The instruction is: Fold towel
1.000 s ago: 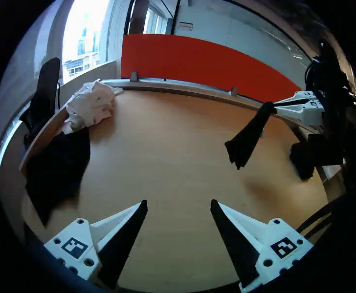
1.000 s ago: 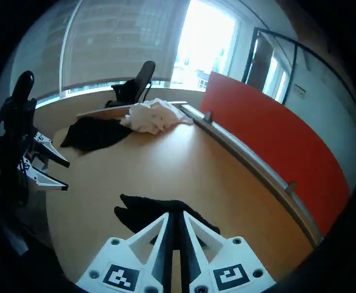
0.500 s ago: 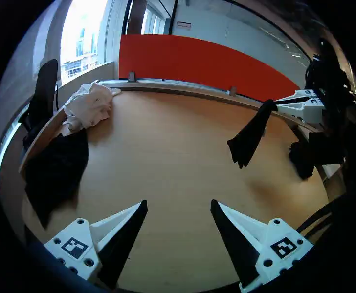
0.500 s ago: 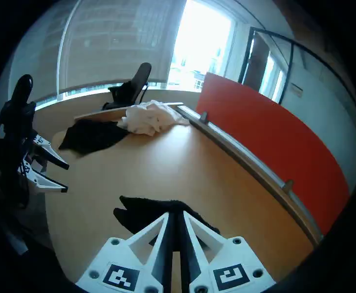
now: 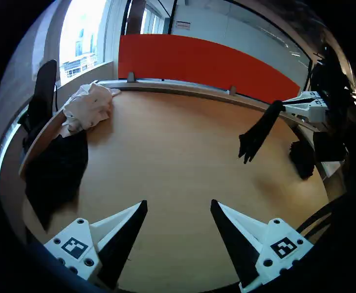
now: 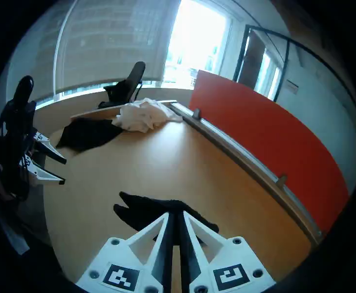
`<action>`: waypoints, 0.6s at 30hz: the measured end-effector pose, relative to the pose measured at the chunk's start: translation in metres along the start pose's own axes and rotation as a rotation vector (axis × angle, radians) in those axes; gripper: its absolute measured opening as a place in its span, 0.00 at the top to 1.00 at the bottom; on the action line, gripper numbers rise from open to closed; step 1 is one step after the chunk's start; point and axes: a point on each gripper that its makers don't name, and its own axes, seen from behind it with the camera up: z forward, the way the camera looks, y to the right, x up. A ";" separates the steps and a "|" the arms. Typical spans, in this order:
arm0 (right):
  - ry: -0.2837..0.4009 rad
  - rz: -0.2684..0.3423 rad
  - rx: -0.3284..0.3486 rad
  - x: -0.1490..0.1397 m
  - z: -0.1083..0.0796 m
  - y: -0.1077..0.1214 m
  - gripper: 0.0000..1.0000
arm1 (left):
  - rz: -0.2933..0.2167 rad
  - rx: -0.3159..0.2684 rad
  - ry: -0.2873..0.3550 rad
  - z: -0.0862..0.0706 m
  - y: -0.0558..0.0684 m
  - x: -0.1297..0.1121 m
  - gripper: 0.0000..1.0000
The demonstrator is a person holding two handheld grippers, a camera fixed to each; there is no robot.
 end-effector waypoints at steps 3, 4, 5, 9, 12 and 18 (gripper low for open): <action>-0.006 0.008 -0.010 -0.006 -0.007 0.011 0.95 | 0.001 0.003 -0.001 0.000 -0.001 0.001 0.04; -0.008 0.010 -0.013 -0.008 -0.010 0.015 0.95 | 0.001 0.004 -0.002 0.000 -0.001 0.001 0.04; -0.011 0.012 -0.017 -0.010 -0.013 0.020 0.95 | 0.001 0.004 -0.002 0.001 -0.002 0.001 0.04; -0.019 0.022 -0.036 -0.018 -0.025 0.039 0.94 | 0.003 0.009 -0.006 0.001 -0.003 0.001 0.04; -0.024 0.034 -0.051 -0.025 -0.034 0.055 0.95 | 0.005 0.014 -0.008 0.001 -0.004 0.002 0.04; -0.030 0.053 -0.075 -0.037 -0.052 0.089 0.94 | 0.009 0.020 -0.009 0.001 -0.005 0.005 0.04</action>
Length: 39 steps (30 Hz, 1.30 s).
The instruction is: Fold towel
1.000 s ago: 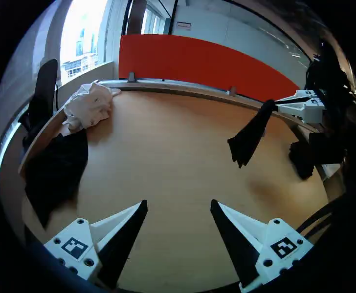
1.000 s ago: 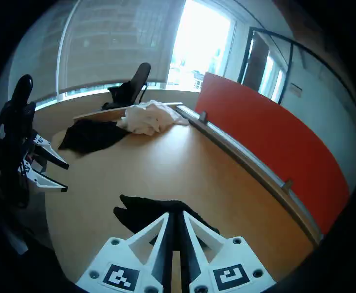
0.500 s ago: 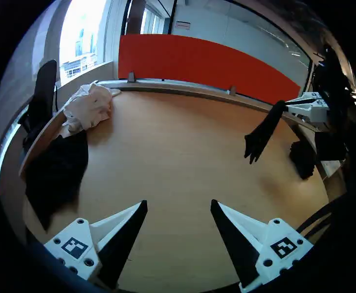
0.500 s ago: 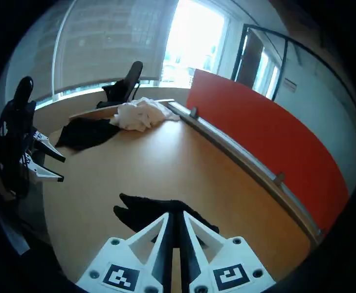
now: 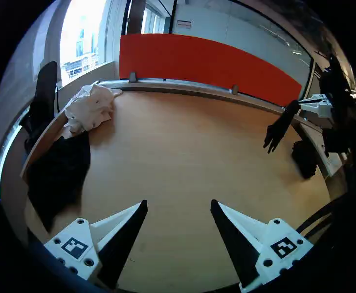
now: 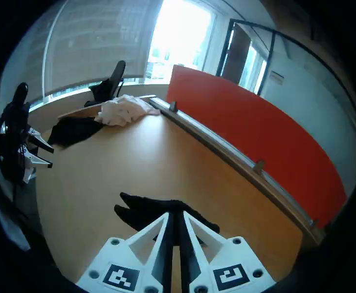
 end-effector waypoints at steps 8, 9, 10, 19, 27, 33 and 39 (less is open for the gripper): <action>-0.008 0.038 -0.034 -0.016 -0.016 0.045 0.94 | 0.008 0.003 -0.006 0.002 0.004 0.002 0.04; -0.009 0.043 -0.038 -0.018 -0.018 0.051 0.95 | 0.009 0.003 -0.007 0.003 0.005 0.003 0.04; -0.012 0.048 -0.042 -0.021 -0.020 0.056 0.95 | 0.010 0.002 -0.008 0.003 0.006 0.003 0.04; -0.057 0.062 -0.087 -0.049 -0.033 0.103 0.95 | 0.022 0.005 -0.013 0.007 0.014 0.006 0.04; -0.100 0.074 -0.132 -0.073 -0.047 0.143 0.95 | 0.024 0.010 -0.018 0.010 0.018 0.007 0.04; -0.139 0.069 -0.159 -0.087 -0.058 0.170 0.94 | 0.028 0.009 -0.022 0.010 0.022 0.007 0.04; -0.167 0.074 -0.190 -0.099 -0.067 0.192 0.95 | 0.031 0.010 -0.025 0.010 0.024 0.006 0.04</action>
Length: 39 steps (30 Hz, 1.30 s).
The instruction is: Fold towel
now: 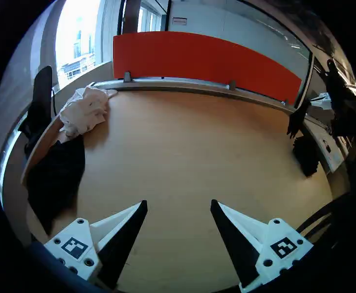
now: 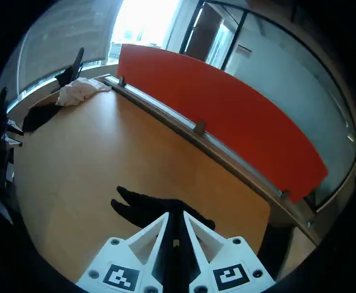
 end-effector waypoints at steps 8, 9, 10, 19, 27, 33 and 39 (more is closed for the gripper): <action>-0.027 0.027 -0.024 -0.015 0.000 0.023 0.95 | 0.004 0.004 -0.001 0.000 0.001 0.001 0.04; -0.032 0.028 -0.027 -0.018 0.000 0.026 0.95 | 0.004 0.004 -0.002 0.000 0.001 0.001 0.04; -0.036 0.030 -0.030 -0.020 0.000 0.029 0.95 | 0.005 0.005 -0.002 0.000 0.001 0.001 0.04; -0.069 0.042 -0.048 -0.036 -0.001 0.047 0.95 | 0.005 0.012 -0.005 -0.001 0.001 0.001 0.04; -0.083 0.047 -0.054 -0.044 -0.004 0.053 0.95 | 0.006 0.012 -0.004 -0.001 0.004 0.002 0.04; -0.088 0.054 -0.058 -0.051 -0.010 0.055 0.94 | 0.011 0.010 -0.002 0.000 0.006 0.005 0.04; -0.102 0.064 -0.061 -0.066 -0.023 0.054 0.95 | 0.022 0.002 0.000 0.001 0.009 0.008 0.04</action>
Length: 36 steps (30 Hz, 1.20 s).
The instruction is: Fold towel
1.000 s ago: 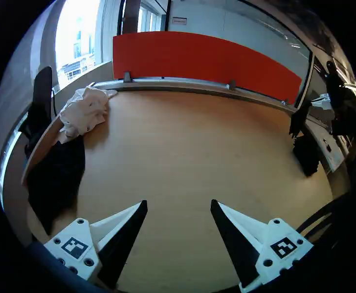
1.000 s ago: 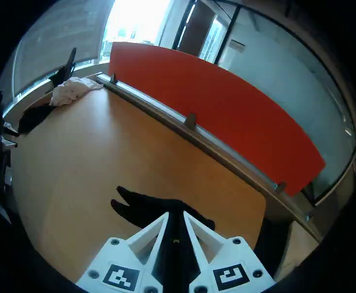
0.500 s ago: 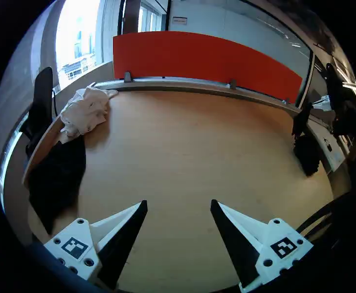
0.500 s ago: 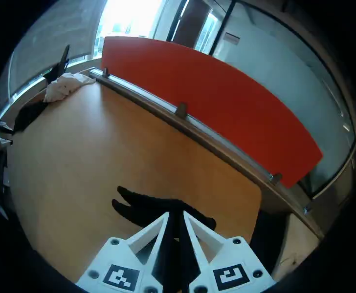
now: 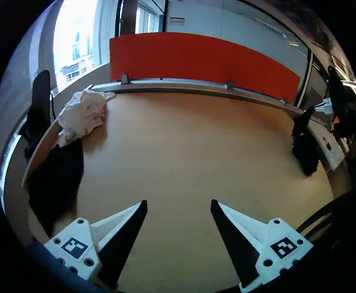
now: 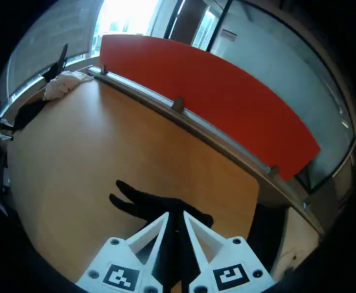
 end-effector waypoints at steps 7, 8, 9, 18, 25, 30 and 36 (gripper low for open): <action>-0.038 0.026 -0.006 -0.039 -0.018 -0.004 0.94 | 0.012 -0.017 0.003 0.001 0.008 0.001 0.04; -0.047 0.030 -0.008 -0.046 -0.021 -0.004 0.94 | 0.014 -0.019 0.003 0.001 0.009 0.001 0.04; -0.055 0.034 -0.010 -0.053 -0.023 -0.005 0.94 | 0.016 -0.022 0.004 0.001 0.010 0.001 0.04; -0.118 0.072 -0.019 -0.107 -0.040 -0.012 0.94 | 0.030 -0.032 0.001 0.000 0.014 -0.001 0.04; -0.142 0.087 -0.028 -0.126 -0.045 -0.013 0.95 | 0.034 -0.034 0.001 -0.002 0.015 -0.002 0.04; -0.166 0.095 -0.036 -0.140 -0.047 -0.013 0.95 | 0.036 -0.034 0.000 -0.003 0.016 -0.003 0.04; -0.200 0.136 -0.045 -0.163 -0.045 -0.013 0.94 | 0.036 -0.031 -0.002 -0.004 0.015 -0.005 0.04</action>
